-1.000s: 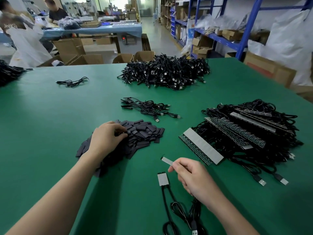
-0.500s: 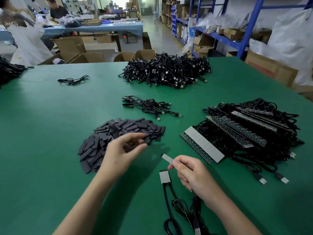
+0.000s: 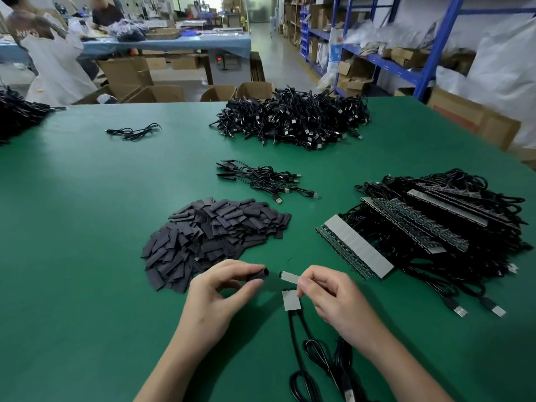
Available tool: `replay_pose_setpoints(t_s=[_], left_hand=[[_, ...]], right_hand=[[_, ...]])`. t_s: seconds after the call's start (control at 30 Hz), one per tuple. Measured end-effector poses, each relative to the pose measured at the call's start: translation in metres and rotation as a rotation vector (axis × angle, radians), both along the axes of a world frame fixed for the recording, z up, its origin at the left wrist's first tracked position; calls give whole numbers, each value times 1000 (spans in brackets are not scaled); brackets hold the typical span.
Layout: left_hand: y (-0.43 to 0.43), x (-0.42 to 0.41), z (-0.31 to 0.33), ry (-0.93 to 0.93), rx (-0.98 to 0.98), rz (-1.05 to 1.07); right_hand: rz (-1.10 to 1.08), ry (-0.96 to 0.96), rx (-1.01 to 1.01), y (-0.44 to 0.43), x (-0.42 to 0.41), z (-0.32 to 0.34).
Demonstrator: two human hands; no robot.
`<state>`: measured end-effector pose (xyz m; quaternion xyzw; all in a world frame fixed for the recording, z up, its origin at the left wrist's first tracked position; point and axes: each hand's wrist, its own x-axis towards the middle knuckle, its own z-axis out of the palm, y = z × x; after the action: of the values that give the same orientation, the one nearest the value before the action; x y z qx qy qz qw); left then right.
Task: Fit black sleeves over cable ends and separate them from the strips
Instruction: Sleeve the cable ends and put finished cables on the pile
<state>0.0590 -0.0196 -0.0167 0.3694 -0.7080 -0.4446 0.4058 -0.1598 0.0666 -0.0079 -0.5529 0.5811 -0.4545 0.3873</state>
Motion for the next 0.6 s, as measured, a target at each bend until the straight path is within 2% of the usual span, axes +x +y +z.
replay_pose_setpoints(t_s=[0.6], left_hand=[[5,-3,3,-128,-148,-22]], right_hand=[[-25,181,-8,2,8,2]])
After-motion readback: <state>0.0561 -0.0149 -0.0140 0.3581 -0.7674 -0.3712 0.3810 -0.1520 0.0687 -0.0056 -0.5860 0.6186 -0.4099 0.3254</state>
